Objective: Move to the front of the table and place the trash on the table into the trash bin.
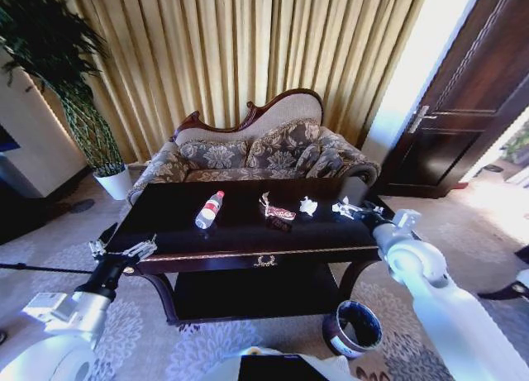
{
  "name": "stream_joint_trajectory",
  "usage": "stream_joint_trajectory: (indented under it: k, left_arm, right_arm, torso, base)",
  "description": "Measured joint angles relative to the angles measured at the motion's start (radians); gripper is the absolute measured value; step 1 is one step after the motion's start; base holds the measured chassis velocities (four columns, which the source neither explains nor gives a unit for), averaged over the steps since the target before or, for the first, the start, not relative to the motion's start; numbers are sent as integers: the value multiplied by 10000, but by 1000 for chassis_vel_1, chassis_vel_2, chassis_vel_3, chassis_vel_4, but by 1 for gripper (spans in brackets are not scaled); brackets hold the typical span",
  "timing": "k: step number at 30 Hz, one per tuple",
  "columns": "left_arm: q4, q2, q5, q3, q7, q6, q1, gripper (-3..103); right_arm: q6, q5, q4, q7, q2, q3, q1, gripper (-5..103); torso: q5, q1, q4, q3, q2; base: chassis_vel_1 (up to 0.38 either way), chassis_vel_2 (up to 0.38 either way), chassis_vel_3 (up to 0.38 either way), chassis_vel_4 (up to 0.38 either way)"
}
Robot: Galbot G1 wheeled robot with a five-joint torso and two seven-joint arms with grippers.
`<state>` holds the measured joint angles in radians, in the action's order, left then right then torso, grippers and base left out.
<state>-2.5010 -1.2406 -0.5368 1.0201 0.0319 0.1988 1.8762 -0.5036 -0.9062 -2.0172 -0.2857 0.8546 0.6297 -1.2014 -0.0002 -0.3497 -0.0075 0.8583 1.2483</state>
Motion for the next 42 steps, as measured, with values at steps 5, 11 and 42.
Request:
stream_joint_trajectory:
  k: [5,11,42]
  left_arm:
    - [0,-21,31,6,-2,3,14,100]
    - [0,-25,22,93,-6,1,71,100]
    - [9,-87,-34,4,-14,-58,-50,100]
  right_arm:
    - [-139,-18,559,-1,-149,-624,609,100]
    - [-219,-57,1098,-24,-133,-1329,1290,100]
    - [-209,229,2510,-359,98,-2084,2146,88]
  torso:
    - [1,0,1,0,0]
    - [0,0,0,0,0]
    - [0,1,0,-1,1]
  base:
    - [0,0,0,0]
    - [0,0,0,0]
    - [0,0,0,0]
